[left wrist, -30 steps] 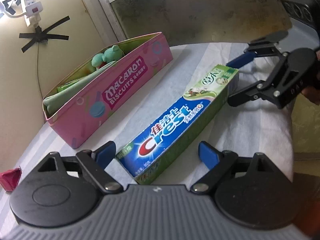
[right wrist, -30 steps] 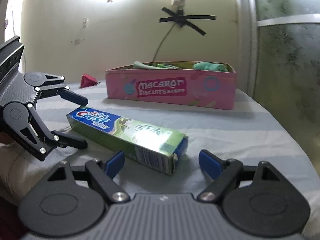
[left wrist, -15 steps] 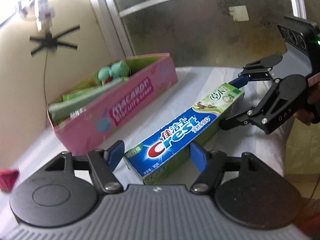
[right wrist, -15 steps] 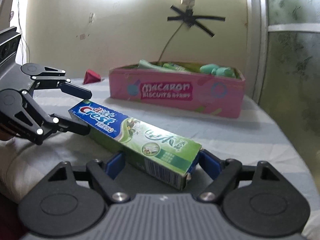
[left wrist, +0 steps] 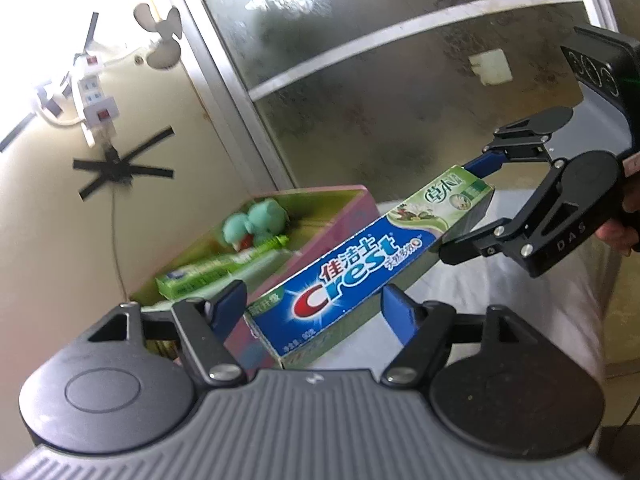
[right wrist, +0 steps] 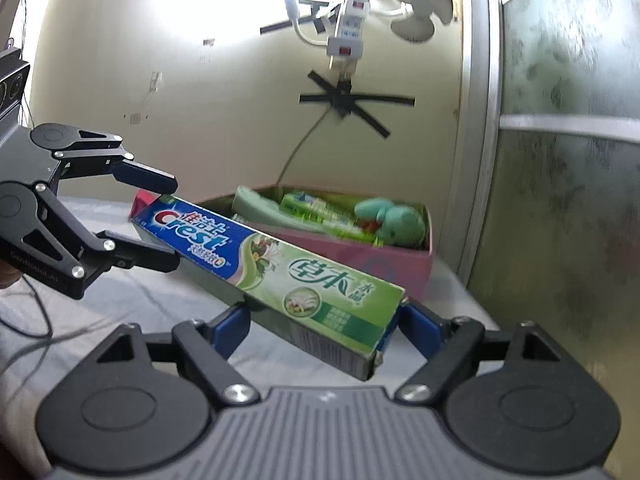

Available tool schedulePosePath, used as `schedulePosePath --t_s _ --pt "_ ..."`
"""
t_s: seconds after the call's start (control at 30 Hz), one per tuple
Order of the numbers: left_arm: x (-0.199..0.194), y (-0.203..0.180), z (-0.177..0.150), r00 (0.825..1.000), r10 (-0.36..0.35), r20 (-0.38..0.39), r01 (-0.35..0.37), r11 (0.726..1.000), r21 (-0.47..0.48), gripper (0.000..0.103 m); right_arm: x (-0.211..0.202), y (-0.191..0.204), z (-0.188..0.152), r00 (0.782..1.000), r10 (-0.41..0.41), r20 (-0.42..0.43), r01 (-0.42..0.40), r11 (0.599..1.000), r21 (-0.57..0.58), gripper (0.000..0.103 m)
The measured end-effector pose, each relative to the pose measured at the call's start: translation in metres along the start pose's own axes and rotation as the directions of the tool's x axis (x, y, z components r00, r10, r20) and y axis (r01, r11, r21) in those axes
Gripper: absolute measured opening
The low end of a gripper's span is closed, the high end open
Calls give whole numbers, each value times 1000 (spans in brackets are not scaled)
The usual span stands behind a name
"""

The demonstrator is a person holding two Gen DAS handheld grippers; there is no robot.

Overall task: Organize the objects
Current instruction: 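Carry the Crest box with the left tool over the pink tin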

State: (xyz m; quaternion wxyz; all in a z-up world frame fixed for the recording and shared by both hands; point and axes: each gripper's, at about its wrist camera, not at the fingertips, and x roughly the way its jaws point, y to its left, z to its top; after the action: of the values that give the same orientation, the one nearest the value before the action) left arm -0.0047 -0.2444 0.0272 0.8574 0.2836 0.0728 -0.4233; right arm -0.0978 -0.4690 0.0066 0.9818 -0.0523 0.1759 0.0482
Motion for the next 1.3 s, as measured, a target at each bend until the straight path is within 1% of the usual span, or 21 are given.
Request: schedulePosePath --t_s 0.2,0.37,0.57,0.8,0.93,1.1,1.23,1.3 --pt "4 16 12 998 57 29 -57 998 7 76 16 -1 21 998 -7 57 9 999 -45 84" --pt "13 27 20 995 96 37 -96 995 1 79 33 -4 35 996 2 84 3 998 -59 85" --pt "29 43 23 992 122 40 -122 992 -13 81 56 -11 46 995 8 96 -2 998 -69 85" --pt "56 57 23 990 142 8 -142 990 -8 81 97 -29 53 997 16 70 -11 998 -66 86" --pt "73 67 22 989 146 -17 -147 989 -27 82 119 -35 54 998 23 50 -20 998 -67 86" --pt "93 72 16 988 144 -53 -147 988 -47 82 140 -37 51 1000 0 19 1 996 -94 86" --pt "105 75 15 986 153 -61 -156 987 -36 82 156 -41 56 1000 -17 -7 16 994 -104 87" --pt "113 81 17 985 159 -67 -162 986 -41 87 165 -41 62 999 -20 -26 18 994 -105 87"
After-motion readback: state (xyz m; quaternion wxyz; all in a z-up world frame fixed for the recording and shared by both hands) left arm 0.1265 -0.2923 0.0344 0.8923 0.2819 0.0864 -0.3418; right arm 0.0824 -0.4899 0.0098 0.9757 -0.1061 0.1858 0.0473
